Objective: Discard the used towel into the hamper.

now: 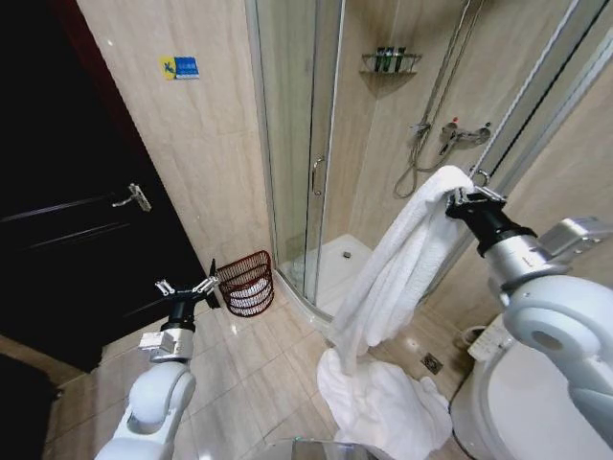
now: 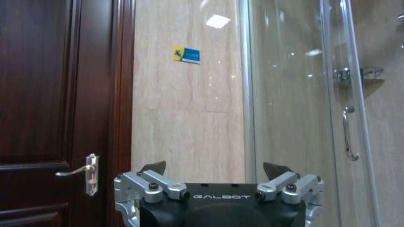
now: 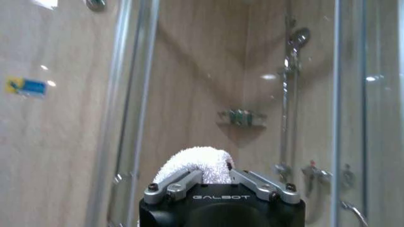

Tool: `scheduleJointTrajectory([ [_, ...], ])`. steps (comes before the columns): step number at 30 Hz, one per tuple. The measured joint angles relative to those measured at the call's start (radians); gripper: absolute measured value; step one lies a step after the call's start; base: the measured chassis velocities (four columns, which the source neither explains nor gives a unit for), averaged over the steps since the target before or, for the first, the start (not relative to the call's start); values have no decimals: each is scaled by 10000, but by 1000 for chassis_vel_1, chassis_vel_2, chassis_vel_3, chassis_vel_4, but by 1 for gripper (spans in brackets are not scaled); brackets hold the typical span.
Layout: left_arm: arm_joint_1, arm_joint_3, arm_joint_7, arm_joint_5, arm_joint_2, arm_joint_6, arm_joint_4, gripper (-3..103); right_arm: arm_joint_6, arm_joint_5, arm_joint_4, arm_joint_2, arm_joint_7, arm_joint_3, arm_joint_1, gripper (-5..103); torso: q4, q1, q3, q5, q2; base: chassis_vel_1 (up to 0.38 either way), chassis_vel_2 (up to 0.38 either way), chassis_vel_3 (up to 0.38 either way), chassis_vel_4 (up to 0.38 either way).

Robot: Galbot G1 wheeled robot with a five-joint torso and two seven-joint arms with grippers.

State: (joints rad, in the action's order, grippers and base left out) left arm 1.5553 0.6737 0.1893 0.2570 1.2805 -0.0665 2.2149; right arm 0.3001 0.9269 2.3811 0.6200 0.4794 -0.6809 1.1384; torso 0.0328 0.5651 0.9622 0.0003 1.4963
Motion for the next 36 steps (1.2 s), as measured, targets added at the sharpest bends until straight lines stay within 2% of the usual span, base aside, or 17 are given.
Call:
scheduleJointTrajectory([
  [1,0,0,0,0,0,0,0,100,0,0,0,0,0,0,0,2,0,0,0,0,0,0,0,0,0],
  [3,-21,18,-83,28,-37,161,40,100,-117,-606,-54,273,-159,-53,420,2,-1,0,0,1,0,0,0,0,0],
  [7,-15,61,-192,32,-45,279,54,100,-76,-798,108,345,-134,-47,483,2,0,0,0,-5,0,0,0,0,0],
  [20,-9,52,-298,-33,-35,361,99,100,125,-441,564,279,104,76,200,2,1,0,0,-2,0,20,20,20,15],
  [36,267,54,-229,-413,109,369,267,100,230,-7,465,285,198,210,-378,2,2,0,0,-1,0,105,100,99,96],
])
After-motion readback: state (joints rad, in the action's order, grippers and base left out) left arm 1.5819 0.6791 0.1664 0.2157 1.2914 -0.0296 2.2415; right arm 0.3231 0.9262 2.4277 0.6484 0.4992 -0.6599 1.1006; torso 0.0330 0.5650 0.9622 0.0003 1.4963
